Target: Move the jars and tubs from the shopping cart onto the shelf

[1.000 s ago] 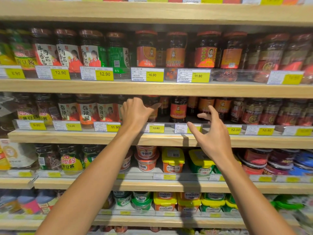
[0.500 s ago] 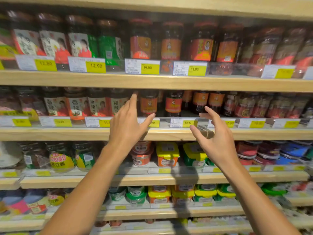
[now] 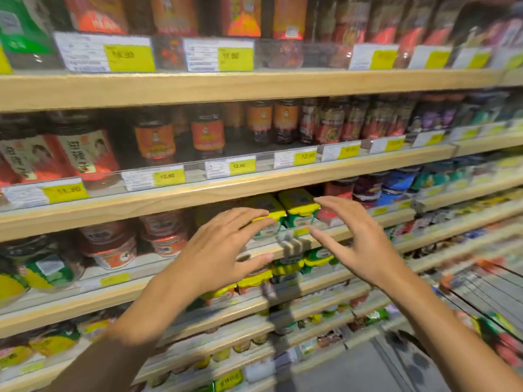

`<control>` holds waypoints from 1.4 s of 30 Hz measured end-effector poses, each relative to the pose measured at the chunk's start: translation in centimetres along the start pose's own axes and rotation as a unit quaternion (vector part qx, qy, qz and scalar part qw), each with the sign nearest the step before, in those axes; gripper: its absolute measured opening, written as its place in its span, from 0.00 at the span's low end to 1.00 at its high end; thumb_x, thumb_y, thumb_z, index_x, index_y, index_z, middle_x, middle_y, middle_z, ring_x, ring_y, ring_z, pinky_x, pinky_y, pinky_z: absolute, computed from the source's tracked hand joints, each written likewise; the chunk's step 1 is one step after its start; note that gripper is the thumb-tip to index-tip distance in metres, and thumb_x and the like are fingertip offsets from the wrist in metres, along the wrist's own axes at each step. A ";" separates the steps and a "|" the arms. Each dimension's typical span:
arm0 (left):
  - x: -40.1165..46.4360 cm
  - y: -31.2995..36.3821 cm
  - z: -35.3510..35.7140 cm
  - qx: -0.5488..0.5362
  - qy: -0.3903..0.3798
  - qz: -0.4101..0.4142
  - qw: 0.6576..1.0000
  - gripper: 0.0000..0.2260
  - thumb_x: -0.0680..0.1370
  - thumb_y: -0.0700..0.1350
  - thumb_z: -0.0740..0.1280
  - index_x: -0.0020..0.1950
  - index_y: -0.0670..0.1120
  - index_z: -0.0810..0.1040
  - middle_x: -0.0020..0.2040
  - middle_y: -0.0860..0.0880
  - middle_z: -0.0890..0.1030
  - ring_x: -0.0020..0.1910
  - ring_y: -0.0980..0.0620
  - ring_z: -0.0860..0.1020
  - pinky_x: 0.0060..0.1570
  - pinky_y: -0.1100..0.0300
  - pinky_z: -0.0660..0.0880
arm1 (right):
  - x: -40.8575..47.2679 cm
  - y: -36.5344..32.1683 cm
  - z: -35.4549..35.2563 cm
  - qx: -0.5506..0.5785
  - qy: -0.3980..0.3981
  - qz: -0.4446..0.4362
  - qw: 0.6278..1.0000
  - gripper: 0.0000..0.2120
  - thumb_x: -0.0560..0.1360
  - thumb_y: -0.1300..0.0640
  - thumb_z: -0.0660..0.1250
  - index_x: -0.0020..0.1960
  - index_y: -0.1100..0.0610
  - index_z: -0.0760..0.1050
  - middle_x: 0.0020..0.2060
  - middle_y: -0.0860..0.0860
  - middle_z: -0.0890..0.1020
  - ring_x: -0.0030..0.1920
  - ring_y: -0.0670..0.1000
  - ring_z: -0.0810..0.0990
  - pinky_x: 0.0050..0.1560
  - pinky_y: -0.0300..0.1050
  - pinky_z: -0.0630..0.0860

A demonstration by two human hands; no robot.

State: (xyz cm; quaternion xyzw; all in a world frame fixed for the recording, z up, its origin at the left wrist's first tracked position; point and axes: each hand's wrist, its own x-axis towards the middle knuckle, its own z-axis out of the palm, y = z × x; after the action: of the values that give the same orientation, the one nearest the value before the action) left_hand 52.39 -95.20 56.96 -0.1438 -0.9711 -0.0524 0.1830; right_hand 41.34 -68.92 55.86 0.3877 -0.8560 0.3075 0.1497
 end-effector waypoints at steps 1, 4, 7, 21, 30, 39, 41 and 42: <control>0.8 0.8 0.6 -0.001 -0.013 0.008 1.000 0.30 0.79 0.68 0.53 0.75 0.53 0.68 0.74 0.55 0.69 0.73 0.53 0.68 0.74 0.55 0.65 | -0.7 0.8 -0.5 -0.016 -0.005 0.004 1.000 0.27 0.79 0.40 0.65 0.75 0.46 0.67 0.71 0.41 0.71 0.74 0.42 0.66 0.73 0.39 0.64; 3.3 3.4 2.6 -0.004 -0.049 0.019 0.999 0.32 0.79 0.71 0.49 0.76 0.55 0.66 0.77 0.54 0.66 0.76 0.52 0.64 0.75 0.51 0.62 | -3.3 3.5 -2.4 -0.055 -0.012 0.010 0.998 0.27 0.80 0.37 0.61 0.75 0.48 0.68 0.72 0.43 0.71 0.75 0.43 0.65 0.75 0.35 0.58; 6.3 6.7 4.9 -0.015 -0.070 0.033 0.997 0.34 0.77 0.73 0.44 0.78 0.57 0.62 0.79 0.55 0.61 0.78 0.52 0.58 0.77 0.50 0.58 | -6.5 6.8 -4.9 -0.078 -0.018 0.037 0.996 0.30 0.80 0.33 0.57 0.77 0.46 0.65 0.76 0.42 0.66 0.78 0.45 0.60 0.78 0.44 0.57; 22.3 32.5 19.9 -0.107 -0.152 0.154 0.970 0.36 0.76 0.75 0.40 0.79 0.59 0.59 0.81 0.57 0.55 0.80 0.52 0.50 0.79 0.48 0.48 | -27.3 25.1 -19.9 -0.128 -0.016 0.252 0.959 0.34 0.78 0.26 0.50 0.78 0.40 0.59 0.79 0.39 0.59 0.80 0.44 0.48 0.78 0.55 0.55; 27.7 45.2 27.4 -0.174 -0.196 0.234 0.936 0.30 0.80 0.70 0.47 0.79 0.60 0.58 0.80 0.60 0.55 0.79 0.56 0.51 0.78 0.57 0.49 | -37.9 31.9 -25.4 -0.136 0.017 0.376 0.917 0.33 0.78 0.28 0.53 0.79 0.41 0.59 0.78 0.40 0.61 0.79 0.45 0.53 0.79 0.49 0.52; 33.7 49.7 34.1 -0.246 -0.243 0.263 0.900 0.29 0.79 0.71 0.50 0.77 0.61 0.60 0.77 0.62 0.60 0.77 0.60 0.56 0.76 0.53 0.59 | -40.7 37.0 -26.3 -0.134 0.034 0.461 0.877 0.31 0.78 0.31 0.57 0.78 0.40 0.58 0.77 0.40 0.62 0.78 0.42 0.56 0.77 0.41 0.49; 35.6 50.5 35.6 -0.254 -0.246 0.275 0.894 0.29 0.79 0.70 0.50 0.78 0.60 0.60 0.77 0.62 0.60 0.77 0.60 0.57 0.76 0.56 0.58 | -40.7 38.7 -26.7 -0.141 0.037 0.477 0.867 0.34 0.78 0.29 0.56 0.78 0.43 0.60 0.77 0.42 0.64 0.77 0.43 0.57 0.78 0.45 0.54; 36.7 50.8 36.2 -0.257 -0.246 0.280 0.892 0.29 0.79 0.69 0.52 0.78 0.60 0.60 0.77 0.62 0.60 0.77 0.60 0.57 0.75 0.59 0.56 | -40.5 39.6 -26.9 -0.148 0.039 0.483 0.862 0.34 0.77 0.29 0.55 0.78 0.44 0.61 0.76 0.42 0.65 0.77 0.43 0.58 0.78 0.47 0.57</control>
State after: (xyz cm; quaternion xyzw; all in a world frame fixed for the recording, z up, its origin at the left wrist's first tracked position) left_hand 22.55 -31.65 39.47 -0.4602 -0.8572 -0.2095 -0.0982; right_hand 38.42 -8.25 40.20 -0.1133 -0.9649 0.2262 0.0710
